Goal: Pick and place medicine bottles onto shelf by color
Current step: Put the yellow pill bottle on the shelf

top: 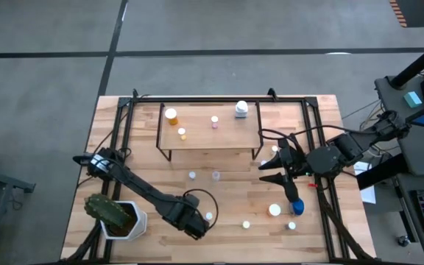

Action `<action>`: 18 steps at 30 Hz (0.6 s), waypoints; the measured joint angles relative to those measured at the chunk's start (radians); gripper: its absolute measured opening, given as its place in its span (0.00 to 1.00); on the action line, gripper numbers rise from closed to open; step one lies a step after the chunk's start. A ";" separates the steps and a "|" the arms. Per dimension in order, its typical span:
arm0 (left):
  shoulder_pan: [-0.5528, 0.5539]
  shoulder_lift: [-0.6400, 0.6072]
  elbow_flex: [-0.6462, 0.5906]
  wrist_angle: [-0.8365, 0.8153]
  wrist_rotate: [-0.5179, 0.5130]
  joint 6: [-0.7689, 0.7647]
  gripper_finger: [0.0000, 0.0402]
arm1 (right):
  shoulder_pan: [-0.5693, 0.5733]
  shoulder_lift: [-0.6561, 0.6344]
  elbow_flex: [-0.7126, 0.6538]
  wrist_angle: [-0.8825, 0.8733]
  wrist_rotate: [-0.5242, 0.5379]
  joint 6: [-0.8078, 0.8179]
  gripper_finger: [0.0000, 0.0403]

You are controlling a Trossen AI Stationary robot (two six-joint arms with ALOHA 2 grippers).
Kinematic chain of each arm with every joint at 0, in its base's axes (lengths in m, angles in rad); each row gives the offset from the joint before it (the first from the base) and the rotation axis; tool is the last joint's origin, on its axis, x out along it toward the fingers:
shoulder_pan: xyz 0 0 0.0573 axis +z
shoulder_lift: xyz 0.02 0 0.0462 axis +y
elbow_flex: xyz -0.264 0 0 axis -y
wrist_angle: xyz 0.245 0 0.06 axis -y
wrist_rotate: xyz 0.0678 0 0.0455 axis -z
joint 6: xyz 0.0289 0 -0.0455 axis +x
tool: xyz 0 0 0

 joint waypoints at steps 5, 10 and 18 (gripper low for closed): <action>-0.002 0.002 -0.005 0.000 -0.019 -0.001 0.57 | 0.000 0.001 -0.002 0.000 0.000 0.000 0.37; -0.002 0.003 -0.009 0.000 -0.020 -0.017 0.50 | 0.000 0.001 -0.002 0.000 0.000 0.000 0.37; -0.002 0.004 -0.052 0.069 -0.011 -0.034 0.43 | 0.000 0.001 -0.006 0.000 0.000 0.000 0.37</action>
